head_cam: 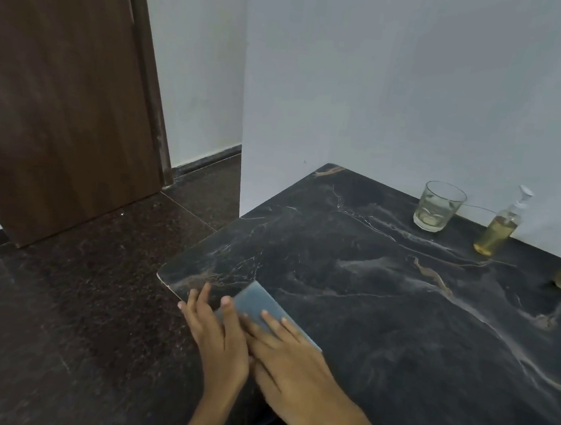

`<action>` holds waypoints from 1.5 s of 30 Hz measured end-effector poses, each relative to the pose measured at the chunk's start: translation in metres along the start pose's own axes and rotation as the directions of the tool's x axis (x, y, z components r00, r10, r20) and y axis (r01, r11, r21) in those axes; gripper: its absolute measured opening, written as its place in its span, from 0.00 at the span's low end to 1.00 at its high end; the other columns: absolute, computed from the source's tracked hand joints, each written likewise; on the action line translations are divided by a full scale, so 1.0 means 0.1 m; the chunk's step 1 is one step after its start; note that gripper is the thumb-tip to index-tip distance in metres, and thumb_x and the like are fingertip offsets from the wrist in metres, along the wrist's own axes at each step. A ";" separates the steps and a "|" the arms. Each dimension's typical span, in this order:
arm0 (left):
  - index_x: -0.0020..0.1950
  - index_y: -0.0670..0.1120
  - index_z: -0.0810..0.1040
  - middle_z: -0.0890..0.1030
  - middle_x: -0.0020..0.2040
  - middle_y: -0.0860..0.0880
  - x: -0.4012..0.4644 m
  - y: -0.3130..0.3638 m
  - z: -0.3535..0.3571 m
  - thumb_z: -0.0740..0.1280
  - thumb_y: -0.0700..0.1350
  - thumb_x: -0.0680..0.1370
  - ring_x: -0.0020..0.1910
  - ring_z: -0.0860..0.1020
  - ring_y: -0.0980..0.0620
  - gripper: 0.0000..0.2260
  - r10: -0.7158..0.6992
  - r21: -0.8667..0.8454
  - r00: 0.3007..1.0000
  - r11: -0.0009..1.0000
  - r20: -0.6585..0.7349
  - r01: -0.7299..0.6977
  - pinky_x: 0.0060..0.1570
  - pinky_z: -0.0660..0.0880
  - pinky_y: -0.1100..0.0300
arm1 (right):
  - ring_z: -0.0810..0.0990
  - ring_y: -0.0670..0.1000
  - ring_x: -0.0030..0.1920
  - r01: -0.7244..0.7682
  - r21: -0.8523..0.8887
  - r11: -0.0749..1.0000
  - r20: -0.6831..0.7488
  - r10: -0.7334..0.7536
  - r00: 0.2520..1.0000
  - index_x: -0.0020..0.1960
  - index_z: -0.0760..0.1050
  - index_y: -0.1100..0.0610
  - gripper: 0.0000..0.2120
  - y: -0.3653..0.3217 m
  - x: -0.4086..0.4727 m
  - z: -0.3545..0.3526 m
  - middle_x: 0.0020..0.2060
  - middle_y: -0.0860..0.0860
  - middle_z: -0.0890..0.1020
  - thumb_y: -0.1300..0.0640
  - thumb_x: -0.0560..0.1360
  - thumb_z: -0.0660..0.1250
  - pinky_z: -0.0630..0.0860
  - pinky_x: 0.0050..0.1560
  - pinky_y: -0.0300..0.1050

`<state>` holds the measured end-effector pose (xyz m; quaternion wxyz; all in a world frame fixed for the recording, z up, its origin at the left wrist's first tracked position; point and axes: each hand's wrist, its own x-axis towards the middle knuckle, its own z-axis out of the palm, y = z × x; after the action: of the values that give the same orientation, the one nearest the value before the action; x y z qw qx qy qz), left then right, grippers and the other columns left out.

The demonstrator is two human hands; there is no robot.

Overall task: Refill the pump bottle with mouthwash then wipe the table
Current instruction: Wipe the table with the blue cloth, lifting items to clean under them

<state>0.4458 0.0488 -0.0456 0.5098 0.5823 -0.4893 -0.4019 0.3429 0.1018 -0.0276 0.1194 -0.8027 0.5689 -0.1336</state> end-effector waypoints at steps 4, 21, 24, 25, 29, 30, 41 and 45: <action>0.75 0.49 0.57 0.46 0.78 0.54 -0.05 0.00 0.02 0.51 0.55 0.80 0.75 0.36 0.59 0.24 -0.018 -0.008 1.000 1.000 0.022 0.018 0.69 0.45 0.59 | 0.38 0.36 0.74 -0.152 -0.096 0.984 0.010 0.154 0.988 0.75 0.42 0.36 0.26 0.28 -0.35 -0.19 0.73 0.34 0.41 0.36 0.78 0.40 0.32 0.69 0.32; 0.74 0.48 0.60 0.50 0.78 0.50 -0.34 0.15 0.15 0.55 0.50 0.81 0.76 0.37 0.52 0.21 -0.038 0.034 0.999 0.999 0.023 0.038 0.73 0.42 0.52 | 0.41 0.42 0.76 -0.110 -0.060 0.992 -0.028 0.108 0.994 0.78 0.48 0.44 0.25 0.03 -0.39 -0.06 0.77 0.42 0.49 0.45 0.81 0.47 0.33 0.73 0.38; 0.74 0.47 0.61 0.50 0.78 0.50 -0.41 0.14 0.18 0.55 0.51 0.81 0.76 0.36 0.52 0.22 -0.040 0.034 0.999 0.999 0.035 0.039 0.73 0.43 0.52 | 0.42 0.39 0.75 -0.243 -0.153 0.958 -0.118 0.226 0.967 0.77 0.47 0.41 0.26 0.18 -0.81 -0.16 0.76 0.39 0.48 0.40 0.80 0.43 0.33 0.73 0.37; 0.74 0.47 0.61 0.51 0.78 0.50 -0.44 0.14 0.20 0.56 0.51 0.81 0.76 0.35 0.53 0.22 -0.040 0.036 0.998 0.999 0.039 0.039 0.73 0.44 0.52 | 0.40 0.39 0.75 -0.295 -0.158 0.942 -0.124 0.277 0.953 0.76 0.44 0.39 0.26 0.26 -0.86 -0.20 0.75 0.38 0.45 0.39 0.79 0.41 0.32 0.72 0.36; 0.73 0.45 0.62 0.51 0.78 0.49 -0.53 0.16 0.28 0.57 0.51 0.80 0.75 0.33 0.51 0.22 -0.056 0.070 0.998 0.996 0.043 0.053 0.75 0.43 0.47 | 0.38 0.44 0.76 -0.451 -0.181 0.874 -0.152 0.428 0.891 0.77 0.40 0.45 0.25 0.57 -0.54 -0.28 0.76 0.41 0.42 0.44 0.82 0.43 0.31 0.71 0.38; 0.73 0.45 0.62 0.52 0.78 0.49 -0.53 0.17 0.29 0.57 0.51 0.80 0.75 0.33 0.50 0.23 -0.062 0.078 0.997 0.995 0.041 0.059 0.75 0.42 0.46 | 0.40 0.46 0.77 -0.474 -0.188 0.861 -0.152 0.451 0.880 0.78 0.42 0.47 0.25 0.60 -0.36 -0.28 0.77 0.44 0.44 0.46 0.83 0.43 0.34 0.73 0.41; 0.73 0.47 0.63 0.52 0.78 0.47 -0.72 0.28 0.35 0.59 0.50 0.80 0.77 0.39 0.46 0.22 0.000 0.187 0.998 0.982 0.068 -0.012 0.73 0.36 0.50 | 0.46 0.40 0.76 -0.167 -0.009 0.986 -0.040 0.166 0.985 0.76 0.55 0.42 0.25 0.06 -0.68 -0.13 0.75 0.37 0.53 0.44 0.79 0.49 0.39 0.75 0.41; 0.73 0.48 0.64 0.53 0.78 0.48 -0.81 0.29 0.42 0.54 0.60 0.74 0.77 0.39 0.46 0.30 0.008 0.239 0.994 0.971 0.109 -0.034 0.72 0.34 0.48 | 0.62 0.44 0.73 -0.423 -0.154 0.893 -0.177 0.396 0.901 0.74 0.62 0.43 0.25 0.27 -1.12 -0.29 0.72 0.41 0.63 0.42 0.77 0.50 0.54 0.71 0.37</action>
<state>0.3844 0.1196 -0.0257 0.4128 0.6121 -0.5671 -0.3651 0.2732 0.1975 -0.0190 0.0278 -0.6607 0.7424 -0.1073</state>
